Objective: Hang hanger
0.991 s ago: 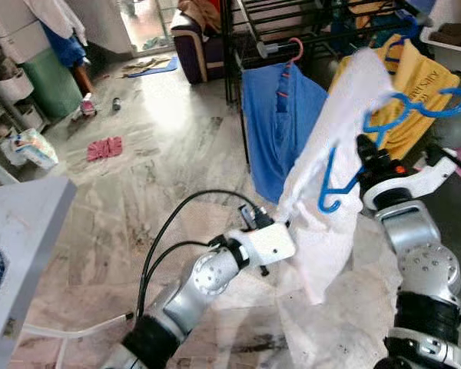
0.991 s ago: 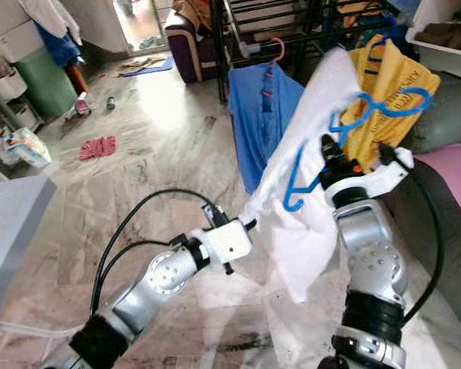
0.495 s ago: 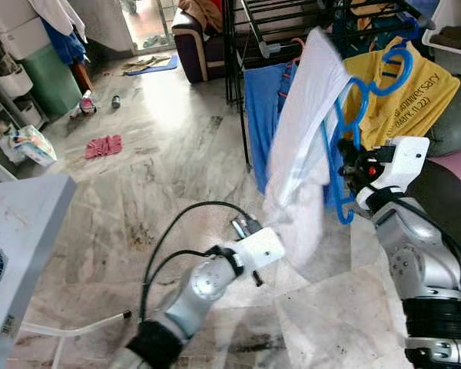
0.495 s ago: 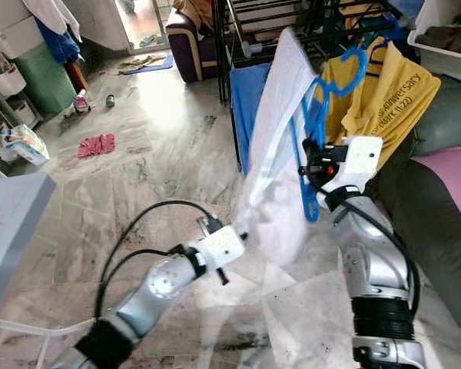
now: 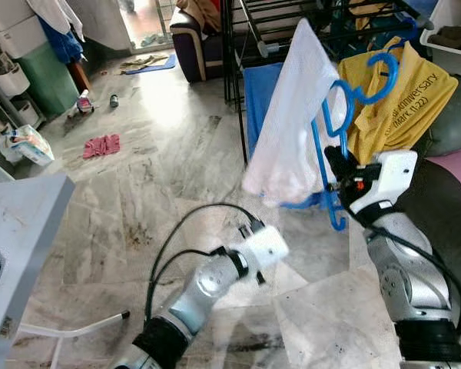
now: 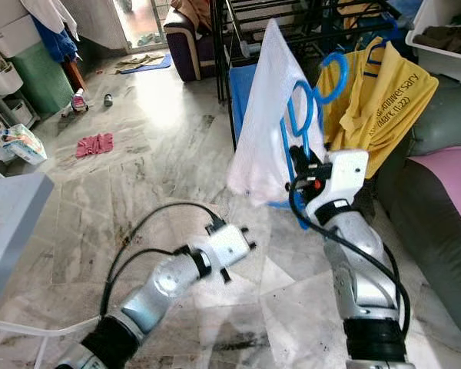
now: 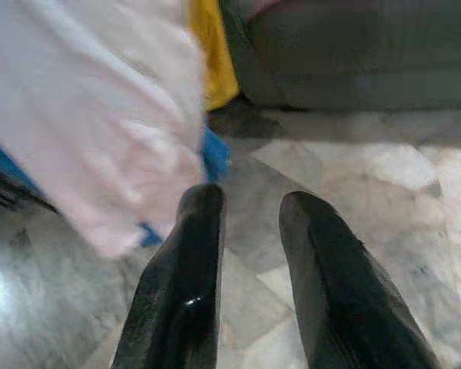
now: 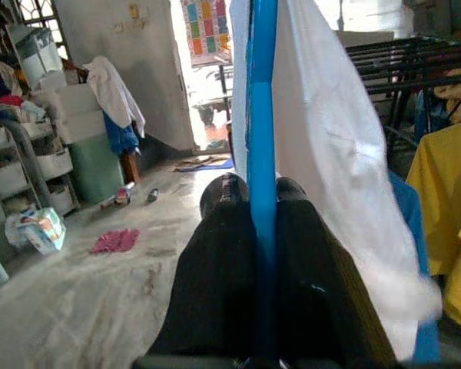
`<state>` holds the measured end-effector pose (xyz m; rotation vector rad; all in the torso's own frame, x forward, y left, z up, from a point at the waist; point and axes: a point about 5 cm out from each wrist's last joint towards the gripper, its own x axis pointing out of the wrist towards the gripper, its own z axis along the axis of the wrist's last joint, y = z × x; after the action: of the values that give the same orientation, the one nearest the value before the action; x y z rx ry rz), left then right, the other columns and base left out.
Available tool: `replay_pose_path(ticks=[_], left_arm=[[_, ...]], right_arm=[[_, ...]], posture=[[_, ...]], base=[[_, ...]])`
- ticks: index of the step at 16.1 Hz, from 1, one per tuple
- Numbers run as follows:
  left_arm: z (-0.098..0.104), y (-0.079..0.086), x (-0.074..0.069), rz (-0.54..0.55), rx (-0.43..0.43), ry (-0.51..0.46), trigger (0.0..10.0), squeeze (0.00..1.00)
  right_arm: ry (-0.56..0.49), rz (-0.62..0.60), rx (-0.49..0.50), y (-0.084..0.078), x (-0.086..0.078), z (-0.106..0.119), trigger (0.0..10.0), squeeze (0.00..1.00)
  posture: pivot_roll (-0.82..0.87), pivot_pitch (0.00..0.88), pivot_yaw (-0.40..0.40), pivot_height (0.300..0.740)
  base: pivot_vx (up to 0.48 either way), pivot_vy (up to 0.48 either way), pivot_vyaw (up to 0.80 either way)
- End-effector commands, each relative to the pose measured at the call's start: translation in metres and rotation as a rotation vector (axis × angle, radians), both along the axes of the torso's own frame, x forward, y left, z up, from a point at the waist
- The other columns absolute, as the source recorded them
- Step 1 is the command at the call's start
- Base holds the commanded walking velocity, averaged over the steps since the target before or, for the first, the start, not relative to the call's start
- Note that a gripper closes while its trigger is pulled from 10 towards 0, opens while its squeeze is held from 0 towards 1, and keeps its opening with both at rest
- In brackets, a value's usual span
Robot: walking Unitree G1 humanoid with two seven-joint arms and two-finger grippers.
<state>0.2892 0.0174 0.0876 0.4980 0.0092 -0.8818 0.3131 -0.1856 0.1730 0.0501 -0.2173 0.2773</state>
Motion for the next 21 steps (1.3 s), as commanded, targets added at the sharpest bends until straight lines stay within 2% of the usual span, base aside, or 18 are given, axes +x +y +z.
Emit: replay_pose_path(ticks=[1, 4, 5, 20, 21], left_arm=[[0.012, 0.023, 0.011, 0.104, -0.050, -0.024, 10.0, 1.00], [0.040, 0.051, 0.026, 0.212, -0.122, -0.115, 10.0, 1.00], [0.043, 0.054, 0.027, 0.218, -0.126, -0.125, 10.0, 1.00], [0.043, 0.054, 0.027, 0.218, -0.126, -0.125, 10.0, 1.00], [0.047, 0.057, 0.028, 0.224, -0.131, -0.133, 10.0, 1.00]], right_arm=[[-0.110, 0.058, -0.007, 0.002, -0.008, 0.016, 10.0, 0.00], [-0.090, 0.098, -0.094, -0.007, -0.022, 0.003, 10.0, 0.00], [-0.077, 0.107, -0.112, -0.009, -0.024, 0.000, 10.0, 0.00], [-0.077, 0.107, -0.112, -0.009, -0.024, 0.000, 10.0, 0.00], [-0.062, 0.118, -0.135, -0.012, -0.028, -0.005, 10.0, 0.00]], posture=[[-0.07, 0.022, 0.062, 0.740], [-0.06, 0.028, 0.053, 0.740], [-0.06, 0.028, 0.053, 0.740], [-0.06, 0.028, 0.053, 0.740], [-0.05, 0.031, 0.050, 0.740]], base=[[0.000, 0.000, 0.00], [0.000, 0.000, 0.00], [0.000, 0.000, 0.00], [0.000, 0.000, 0.00], [0.000, 0.000, 0.00]])
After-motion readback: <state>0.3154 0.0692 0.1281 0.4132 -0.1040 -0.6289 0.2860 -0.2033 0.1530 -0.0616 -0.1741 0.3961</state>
